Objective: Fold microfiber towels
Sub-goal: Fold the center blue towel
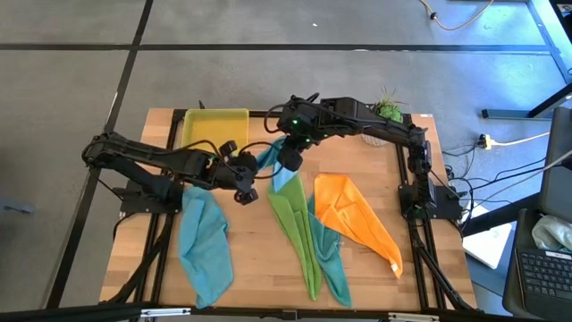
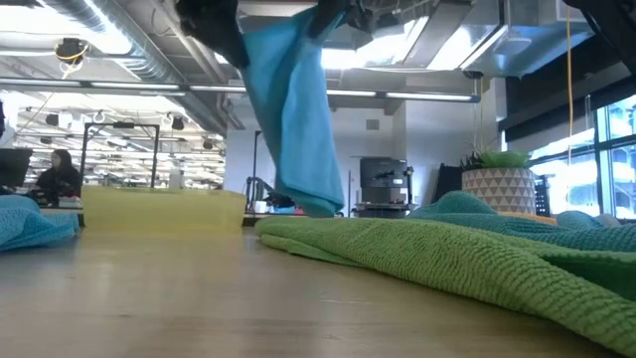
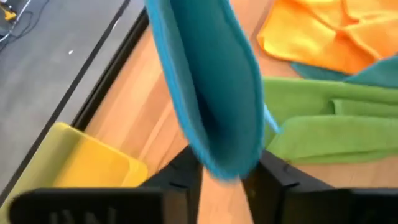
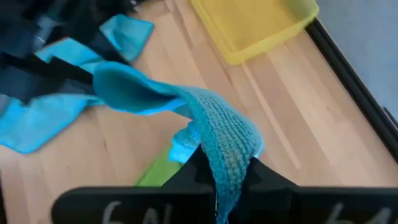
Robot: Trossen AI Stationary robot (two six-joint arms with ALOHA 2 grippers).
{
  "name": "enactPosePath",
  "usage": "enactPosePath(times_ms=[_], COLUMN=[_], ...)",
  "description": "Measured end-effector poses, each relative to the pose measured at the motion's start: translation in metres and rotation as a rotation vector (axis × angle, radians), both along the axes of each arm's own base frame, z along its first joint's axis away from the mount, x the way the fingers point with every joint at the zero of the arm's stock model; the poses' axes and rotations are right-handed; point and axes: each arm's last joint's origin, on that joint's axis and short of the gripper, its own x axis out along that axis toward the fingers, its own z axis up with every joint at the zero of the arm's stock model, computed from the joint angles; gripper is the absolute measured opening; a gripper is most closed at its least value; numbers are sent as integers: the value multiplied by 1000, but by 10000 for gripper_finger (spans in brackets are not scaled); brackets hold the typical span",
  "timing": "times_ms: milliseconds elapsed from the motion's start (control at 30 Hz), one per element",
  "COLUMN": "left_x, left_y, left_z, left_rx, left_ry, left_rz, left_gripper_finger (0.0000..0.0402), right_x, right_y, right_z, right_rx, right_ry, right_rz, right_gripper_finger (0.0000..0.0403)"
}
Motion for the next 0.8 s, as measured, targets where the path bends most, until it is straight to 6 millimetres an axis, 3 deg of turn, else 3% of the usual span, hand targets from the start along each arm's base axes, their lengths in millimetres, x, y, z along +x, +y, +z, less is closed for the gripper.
enactPosePath(times_ms=[200,433,600,800], left_x=[-4,-2,-1,1], left_y=[-7,-10,-15,-12], left_z=[-1,10,17,18], left_rx=[4,-63,-76,-87], left_ry=[23,-58,-107,-138], left_rz=[-27,-8,-22,17], left_gripper_finger=[8,8,35,114], right_x=[-2,-2,-2,-2], right_y=[-2,-2,-2,-2], right_z=[-1,-1,-1,-1], right_rx=[-6,-6,-6,6], right_ry=[24,21,20,18], right_rz=[6,7,5,-8], right_gripper_finger=[8,8,8,8])
